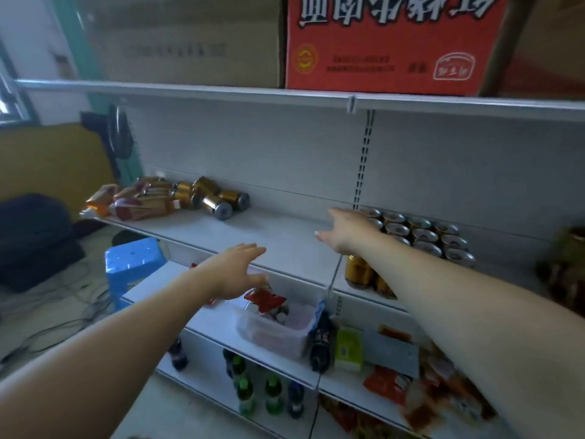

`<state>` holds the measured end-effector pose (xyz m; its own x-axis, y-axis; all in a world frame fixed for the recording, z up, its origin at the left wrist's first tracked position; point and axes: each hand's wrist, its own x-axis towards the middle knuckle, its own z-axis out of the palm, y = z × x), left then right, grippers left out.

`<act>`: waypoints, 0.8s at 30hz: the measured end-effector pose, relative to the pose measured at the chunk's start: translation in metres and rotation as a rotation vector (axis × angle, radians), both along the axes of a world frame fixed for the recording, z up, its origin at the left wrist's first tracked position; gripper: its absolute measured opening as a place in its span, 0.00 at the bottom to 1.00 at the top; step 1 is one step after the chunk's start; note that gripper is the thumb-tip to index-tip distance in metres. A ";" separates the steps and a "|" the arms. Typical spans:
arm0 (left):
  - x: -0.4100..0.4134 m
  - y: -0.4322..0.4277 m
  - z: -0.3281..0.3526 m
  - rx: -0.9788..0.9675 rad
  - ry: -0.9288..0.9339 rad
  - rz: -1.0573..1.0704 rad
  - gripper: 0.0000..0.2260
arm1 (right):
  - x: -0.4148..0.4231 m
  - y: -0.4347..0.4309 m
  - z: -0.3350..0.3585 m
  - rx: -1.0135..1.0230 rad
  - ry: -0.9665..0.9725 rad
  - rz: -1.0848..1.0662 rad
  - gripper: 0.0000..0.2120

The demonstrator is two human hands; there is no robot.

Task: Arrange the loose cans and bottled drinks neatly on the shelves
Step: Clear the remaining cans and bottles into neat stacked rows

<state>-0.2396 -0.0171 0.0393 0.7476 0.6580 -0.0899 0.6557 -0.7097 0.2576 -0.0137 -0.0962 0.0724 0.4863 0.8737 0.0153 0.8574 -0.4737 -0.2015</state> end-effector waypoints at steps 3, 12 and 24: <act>-0.050 0.034 0.001 -0.002 0.003 0.070 0.31 | -0.044 0.047 0.000 -0.004 0.027 0.048 0.36; -0.128 0.147 -0.012 -0.046 0.031 0.217 0.31 | -0.106 0.181 -0.021 -0.037 0.025 0.172 0.36; -0.144 0.325 -0.029 -0.057 0.050 0.452 0.30 | -0.125 0.394 -0.052 -0.020 0.156 0.273 0.33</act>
<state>-0.3835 0.3080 0.0100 0.3802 0.9102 -0.1643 0.9090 -0.3348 0.2483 -0.1383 0.2975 0.0201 0.2283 0.9718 -0.0597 0.9130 -0.2350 -0.3336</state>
